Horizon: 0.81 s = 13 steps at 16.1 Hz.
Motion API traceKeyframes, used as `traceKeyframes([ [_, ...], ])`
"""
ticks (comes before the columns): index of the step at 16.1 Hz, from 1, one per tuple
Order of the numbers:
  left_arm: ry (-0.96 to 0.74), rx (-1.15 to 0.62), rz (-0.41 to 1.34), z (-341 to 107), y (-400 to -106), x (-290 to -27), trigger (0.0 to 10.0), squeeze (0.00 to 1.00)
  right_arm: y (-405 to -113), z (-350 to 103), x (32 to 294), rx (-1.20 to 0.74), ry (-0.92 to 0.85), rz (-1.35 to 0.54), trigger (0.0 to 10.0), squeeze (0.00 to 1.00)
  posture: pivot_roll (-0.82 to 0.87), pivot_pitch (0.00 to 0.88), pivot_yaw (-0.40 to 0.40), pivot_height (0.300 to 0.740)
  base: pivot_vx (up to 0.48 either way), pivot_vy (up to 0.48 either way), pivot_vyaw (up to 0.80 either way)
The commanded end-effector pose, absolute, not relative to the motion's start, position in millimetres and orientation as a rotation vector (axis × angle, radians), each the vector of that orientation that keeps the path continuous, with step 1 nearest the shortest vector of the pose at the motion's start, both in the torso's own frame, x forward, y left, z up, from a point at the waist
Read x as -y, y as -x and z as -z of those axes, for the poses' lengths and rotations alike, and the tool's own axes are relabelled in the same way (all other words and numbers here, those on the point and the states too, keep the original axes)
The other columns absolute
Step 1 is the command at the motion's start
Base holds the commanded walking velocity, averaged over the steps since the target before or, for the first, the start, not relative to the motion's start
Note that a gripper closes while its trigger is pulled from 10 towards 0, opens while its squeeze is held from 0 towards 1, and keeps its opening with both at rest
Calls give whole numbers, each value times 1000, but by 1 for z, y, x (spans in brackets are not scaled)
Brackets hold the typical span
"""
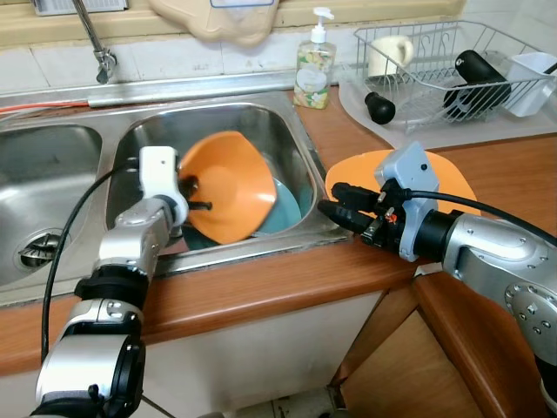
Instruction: Kitchen organization
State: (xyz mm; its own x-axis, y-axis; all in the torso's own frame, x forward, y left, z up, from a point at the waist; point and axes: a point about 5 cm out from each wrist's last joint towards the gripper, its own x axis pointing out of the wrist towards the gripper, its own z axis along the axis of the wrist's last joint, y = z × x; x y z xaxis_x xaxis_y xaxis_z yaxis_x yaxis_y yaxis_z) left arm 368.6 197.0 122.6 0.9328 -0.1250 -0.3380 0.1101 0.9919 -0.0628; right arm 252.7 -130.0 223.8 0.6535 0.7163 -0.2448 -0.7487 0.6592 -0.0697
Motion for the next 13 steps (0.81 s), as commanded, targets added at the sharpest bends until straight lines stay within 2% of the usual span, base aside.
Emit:
traceKeyframes([
  [1, 25, -357, 158, -126, -373, -192, 5216, 0, -251, -225, 129, -192, 201, -844, 10000, 0, -214, 0, 64, 740, 0, 0, 0],
  [2, 16, -374, 167, -124, -374, -191, 10000, 0, -250, -225, 129, -191, 203, -847, 10000, 0, -216, 0, 65, 740, 0, 0, 0],
  [7, -61, -445, 217, -118, -376, -188, 10000, 0, -249, -225, 128, -188, 213, -859, 10000, 0, -225, 0, 67, 740, 0, 0, 0],
  [8, -68, -452, 218, -116, -375, -188, 10000, 737, -249, -225, 127, -186, 217, -862, 10000, 0, -227, 0, 67, 740, 0, 0, 0],
  [9, -68, -454, 218, -116, -375, -188, 10000, 1000, -249, -225, 127, -186, 217, -862, 10000, 0, -227, 0, 67, 740, 0, 0, 0],
  [13, -80, -456, 206, -115, -375, -192, 10000, 1000, -251, -224, 128, -188, 222, -843, 10000, 0, -225, 0, 67, 740, 0, 0, 0],
])
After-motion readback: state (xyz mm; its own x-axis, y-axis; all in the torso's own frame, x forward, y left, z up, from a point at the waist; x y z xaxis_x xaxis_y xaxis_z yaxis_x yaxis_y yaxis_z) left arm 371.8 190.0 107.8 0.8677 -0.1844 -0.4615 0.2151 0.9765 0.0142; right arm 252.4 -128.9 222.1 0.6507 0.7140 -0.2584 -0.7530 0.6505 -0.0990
